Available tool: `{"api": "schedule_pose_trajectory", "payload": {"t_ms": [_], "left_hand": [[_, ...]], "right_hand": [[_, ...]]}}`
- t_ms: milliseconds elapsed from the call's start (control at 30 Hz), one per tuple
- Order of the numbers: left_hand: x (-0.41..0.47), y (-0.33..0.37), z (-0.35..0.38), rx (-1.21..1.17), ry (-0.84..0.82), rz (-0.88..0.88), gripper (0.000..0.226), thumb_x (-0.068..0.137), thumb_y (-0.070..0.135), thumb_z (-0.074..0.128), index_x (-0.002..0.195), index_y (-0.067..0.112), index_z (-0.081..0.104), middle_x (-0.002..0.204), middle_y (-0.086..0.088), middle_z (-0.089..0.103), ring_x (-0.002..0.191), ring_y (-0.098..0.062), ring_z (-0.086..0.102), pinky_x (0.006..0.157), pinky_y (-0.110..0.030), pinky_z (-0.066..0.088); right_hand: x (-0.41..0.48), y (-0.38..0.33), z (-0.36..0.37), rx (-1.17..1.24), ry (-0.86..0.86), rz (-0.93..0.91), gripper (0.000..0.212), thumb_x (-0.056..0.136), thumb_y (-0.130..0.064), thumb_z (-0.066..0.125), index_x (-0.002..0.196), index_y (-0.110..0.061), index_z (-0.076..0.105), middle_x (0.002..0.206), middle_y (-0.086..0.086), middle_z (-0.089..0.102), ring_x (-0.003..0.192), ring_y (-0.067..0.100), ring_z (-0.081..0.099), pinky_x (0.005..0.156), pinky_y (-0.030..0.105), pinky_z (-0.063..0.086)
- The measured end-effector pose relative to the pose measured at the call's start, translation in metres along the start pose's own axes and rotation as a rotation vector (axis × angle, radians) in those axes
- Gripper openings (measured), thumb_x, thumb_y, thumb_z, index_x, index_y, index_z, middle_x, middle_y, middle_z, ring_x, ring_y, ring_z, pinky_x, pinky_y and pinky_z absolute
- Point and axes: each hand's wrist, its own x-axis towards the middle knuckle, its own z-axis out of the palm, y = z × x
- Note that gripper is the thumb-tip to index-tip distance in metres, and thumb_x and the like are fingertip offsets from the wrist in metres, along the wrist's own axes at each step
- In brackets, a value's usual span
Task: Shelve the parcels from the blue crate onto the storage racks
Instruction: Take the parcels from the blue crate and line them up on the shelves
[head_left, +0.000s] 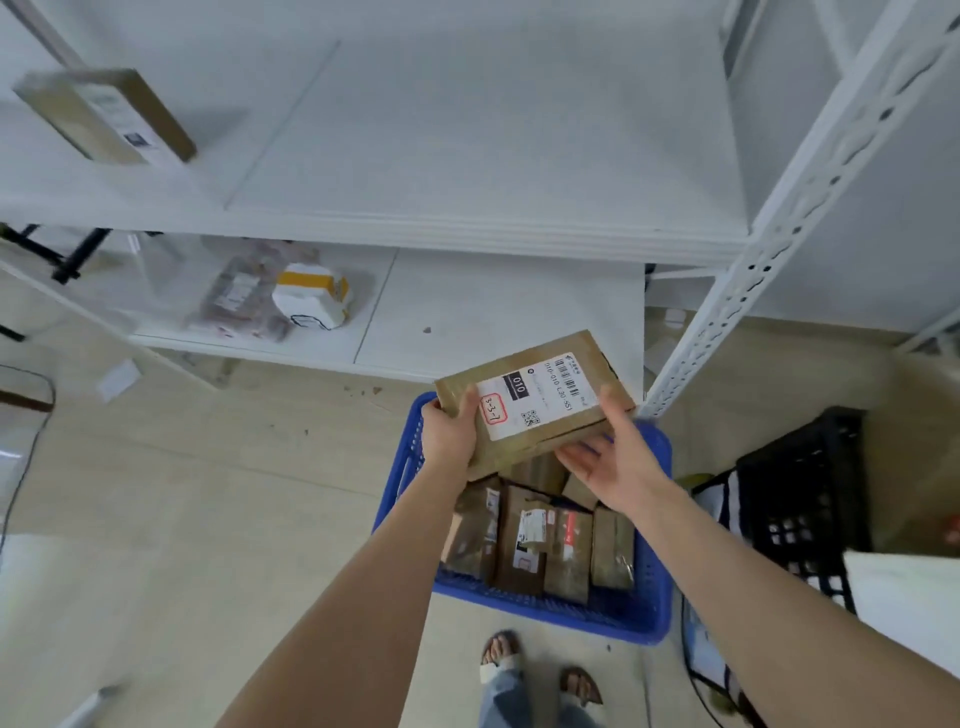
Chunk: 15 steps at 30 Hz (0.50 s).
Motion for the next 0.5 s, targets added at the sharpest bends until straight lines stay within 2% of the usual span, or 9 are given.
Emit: {"api": "schedule_pose_trajectory", "payload": {"t_ms": [67,167,233,300,367,433,500], "left_hand": [[-0.015,0.006,-0.002,-0.113,-0.027,-0.021,0.051,0.087,0.049,0.058,0.119,0.012,0.044,0.105,-0.006,0.065,0.097,-0.025,0.063,0.087,-0.045,0.054],[-0.033,0.016,-0.016,-0.223,-0.079,-0.030,0.034,0.087,0.038,0.064,0.106,0.015,0.048,0.098,-0.004,0.064,0.085,-0.019,0.062,0.077,-0.036,0.054],[-0.041,0.027,-0.031,-0.233,-0.087,0.046,0.033,0.086,0.031,0.067,0.108,0.014,0.050,0.102,-0.006,0.062,0.078,-0.015,0.060,0.073,-0.032,0.053],[-0.044,0.039,-0.045,-0.203,-0.103,0.126,0.053,0.084,0.031,0.068,0.128,0.014,0.045,0.109,-0.006,0.057,0.083,-0.016,0.062,0.074,-0.032,0.055],[-0.047,0.052,-0.056,-0.073,-0.153,0.189,0.061,0.084,0.035,0.068,0.137,0.016,0.043,0.112,-0.004,0.057,0.089,-0.017,0.061,0.076,-0.030,0.054],[-0.050,0.061,-0.062,0.054,-0.229,0.249,0.057,0.083,0.038,0.068,0.132,0.013,0.051,0.106,0.000,0.063,0.085,-0.012,0.062,0.070,-0.024,0.053],[-0.054,0.066,-0.067,0.086,-0.253,0.289,0.049,0.084,0.039,0.068,0.123,0.010,0.060,0.094,0.003,0.068,0.078,-0.010,0.065,0.063,-0.021,0.052]], "right_hand": [[-0.011,0.010,0.017,-0.106,-0.072,0.038,0.041,0.083,-0.028,0.069,0.121,-0.015,0.058,0.109,0.011,0.071,0.104,0.027,0.066,0.087,0.041,0.053],[-0.024,0.007,0.036,-0.198,-0.113,0.014,0.041,0.086,-0.010,0.066,0.125,-0.013,0.054,0.104,0.011,0.072,0.094,0.026,0.069,0.077,0.039,0.058],[-0.032,-0.006,0.043,-0.254,-0.125,-0.021,0.043,0.086,-0.009,0.066,0.126,-0.014,0.053,0.105,0.010,0.072,0.093,0.026,0.070,0.076,0.039,0.058],[-0.037,-0.020,0.050,-0.322,-0.129,-0.053,0.044,0.087,-0.010,0.065,0.128,-0.015,0.051,0.108,0.010,0.070,0.096,0.026,0.068,0.073,0.038,0.057],[-0.043,-0.029,0.060,-0.402,-0.143,-0.078,0.043,0.088,-0.011,0.064,0.129,-0.015,0.051,0.111,0.009,0.069,0.096,0.025,0.066,0.066,0.035,0.055],[-0.047,-0.034,0.071,-0.468,-0.150,-0.104,0.042,0.088,-0.013,0.064,0.128,-0.016,0.052,0.111,0.008,0.069,0.097,0.025,0.066,0.067,0.034,0.053],[-0.050,-0.035,0.080,-0.453,-0.129,-0.134,0.041,0.088,-0.017,0.066,0.128,-0.016,0.054,0.109,0.008,0.070,0.099,0.026,0.066,0.072,0.036,0.055]]}}
